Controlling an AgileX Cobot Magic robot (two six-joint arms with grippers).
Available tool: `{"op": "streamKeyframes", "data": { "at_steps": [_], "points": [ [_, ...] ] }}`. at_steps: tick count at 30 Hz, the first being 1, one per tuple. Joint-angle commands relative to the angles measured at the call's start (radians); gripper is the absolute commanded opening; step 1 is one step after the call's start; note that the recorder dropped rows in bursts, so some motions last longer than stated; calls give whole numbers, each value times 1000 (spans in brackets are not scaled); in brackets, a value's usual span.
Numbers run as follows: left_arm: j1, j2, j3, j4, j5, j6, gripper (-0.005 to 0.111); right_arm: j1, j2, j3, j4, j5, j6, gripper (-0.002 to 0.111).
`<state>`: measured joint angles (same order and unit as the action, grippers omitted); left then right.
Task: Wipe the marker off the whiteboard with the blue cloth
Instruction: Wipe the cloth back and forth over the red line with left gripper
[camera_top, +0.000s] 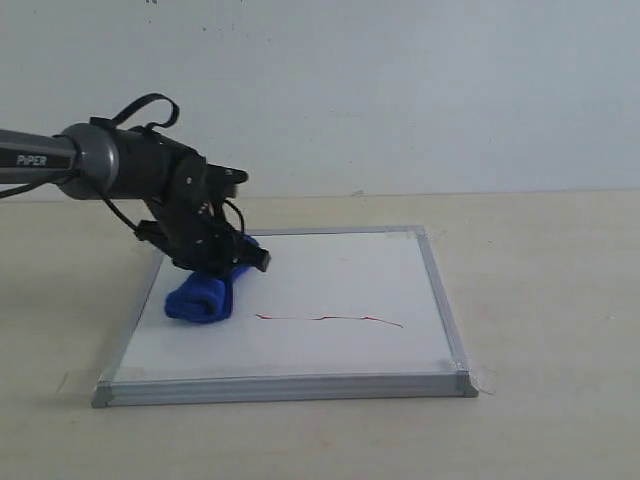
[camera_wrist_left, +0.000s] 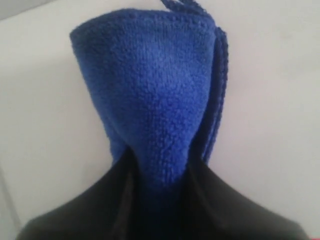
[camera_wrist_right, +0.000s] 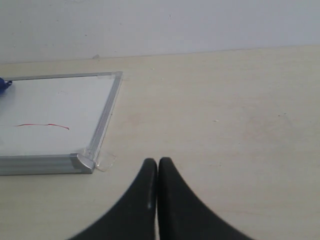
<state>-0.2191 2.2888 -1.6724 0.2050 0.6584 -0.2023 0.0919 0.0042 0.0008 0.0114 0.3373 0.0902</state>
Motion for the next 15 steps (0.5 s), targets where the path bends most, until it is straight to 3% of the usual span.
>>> {"op": "streamKeyframes", "data": {
  "at_steps": [1, 4, 10, 13, 15],
  "points": [
    [46, 37, 23, 64, 186, 3, 4, -2, -4, -1, 1, -7, 0, 0],
    [-2, 27, 38, 15, 151, 64, 4, -2, -4, -1, 1, -7, 0, 0],
    [-109, 11, 57, -220, -5, 293, 4, -2, -4, -1, 1, -7, 0, 0],
    [-108, 11, 57, -198, -39, 282, 4, -2, -4, -1, 1, -7, 0, 0],
    [-72, 11, 55, -157, -35, 243, 4, -2, -4, -1, 1, -7, 0, 0]
  ]
}}
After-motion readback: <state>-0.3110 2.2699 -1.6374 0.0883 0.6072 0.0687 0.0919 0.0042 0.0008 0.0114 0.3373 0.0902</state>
